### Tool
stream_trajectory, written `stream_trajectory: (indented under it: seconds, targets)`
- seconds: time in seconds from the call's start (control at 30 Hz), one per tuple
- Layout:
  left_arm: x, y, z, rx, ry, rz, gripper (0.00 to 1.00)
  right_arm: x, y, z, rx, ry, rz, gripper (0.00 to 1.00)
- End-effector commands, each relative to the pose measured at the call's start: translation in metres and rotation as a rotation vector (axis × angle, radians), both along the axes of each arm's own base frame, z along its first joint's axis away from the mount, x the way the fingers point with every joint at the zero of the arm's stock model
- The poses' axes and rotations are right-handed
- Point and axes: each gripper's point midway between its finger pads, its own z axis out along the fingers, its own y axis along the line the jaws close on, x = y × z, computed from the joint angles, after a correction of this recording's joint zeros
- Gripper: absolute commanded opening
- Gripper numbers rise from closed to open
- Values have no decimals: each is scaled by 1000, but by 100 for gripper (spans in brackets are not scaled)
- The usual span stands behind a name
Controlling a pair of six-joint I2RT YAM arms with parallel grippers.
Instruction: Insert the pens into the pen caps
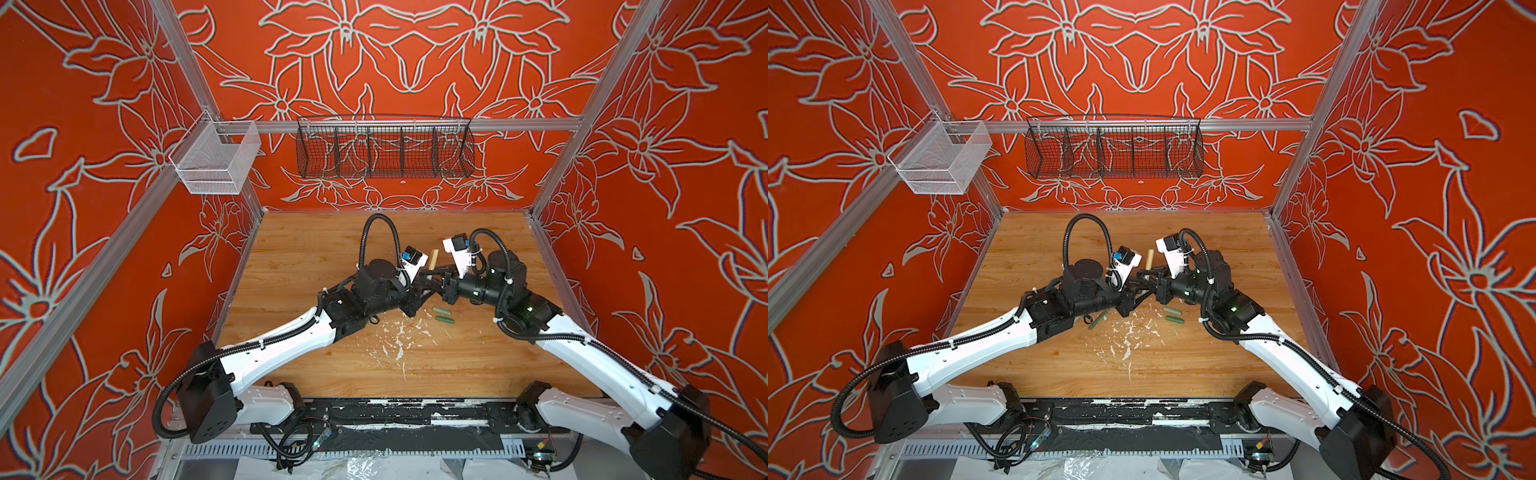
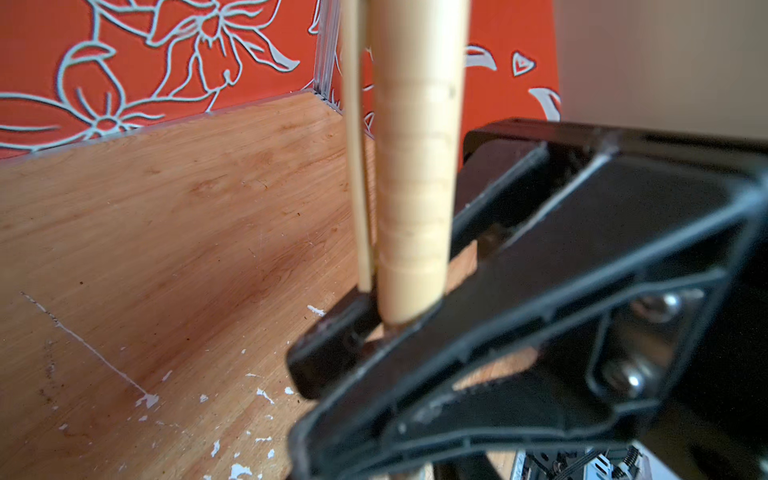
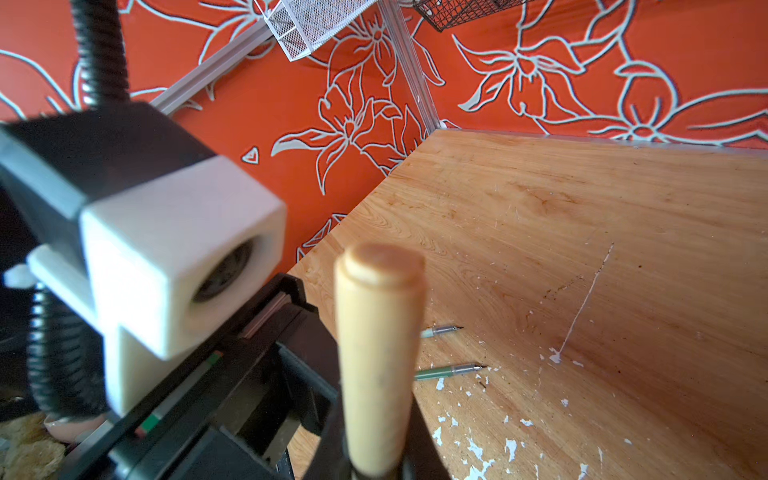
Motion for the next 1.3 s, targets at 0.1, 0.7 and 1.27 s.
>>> stream_trajectory:
  seconds: [0.1,0.7,1.27]
  targets:
    - [1,0,10,-9,-23,-10,0,-5,8,11,35,-11,53,0]
    - [5,0,-6,29,10,8,0,4,-60,43,-20,-65,-237,49]
    - [4,-3,-12,33,31,-8,0,14,-41,51,75,-9,-113,43]
